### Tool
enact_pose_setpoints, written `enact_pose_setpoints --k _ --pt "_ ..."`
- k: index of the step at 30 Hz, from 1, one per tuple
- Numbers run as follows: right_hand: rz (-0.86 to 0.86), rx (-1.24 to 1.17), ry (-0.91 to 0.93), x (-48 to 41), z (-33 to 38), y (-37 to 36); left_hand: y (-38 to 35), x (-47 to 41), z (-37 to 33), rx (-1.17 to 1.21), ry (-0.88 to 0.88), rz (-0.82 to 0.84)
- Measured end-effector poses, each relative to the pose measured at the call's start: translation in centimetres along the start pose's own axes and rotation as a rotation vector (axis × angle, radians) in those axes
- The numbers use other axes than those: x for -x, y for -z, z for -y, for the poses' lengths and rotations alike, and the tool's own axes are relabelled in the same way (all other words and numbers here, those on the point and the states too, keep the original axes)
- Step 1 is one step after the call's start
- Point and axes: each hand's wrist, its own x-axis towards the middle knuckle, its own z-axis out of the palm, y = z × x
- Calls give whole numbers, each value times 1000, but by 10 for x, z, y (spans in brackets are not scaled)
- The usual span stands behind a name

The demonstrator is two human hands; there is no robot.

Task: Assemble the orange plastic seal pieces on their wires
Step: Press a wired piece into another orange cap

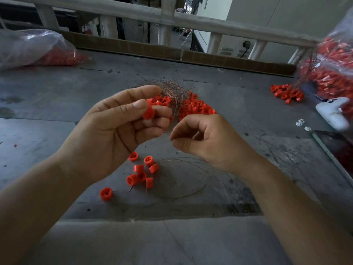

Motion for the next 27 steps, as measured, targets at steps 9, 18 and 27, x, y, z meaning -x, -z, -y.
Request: enact_pose_setpoints --k 9,18,27 --pt "-145 -144 -48 -2 -2 5 3 -4 -1 9 -52 -83" --pt "-316 47 23 -2 -3 7 5 -6 -1 -69 -71 -253" --pt "-118 295 275 -1 -3 8 8 -7 -2 -147 -74 -310"
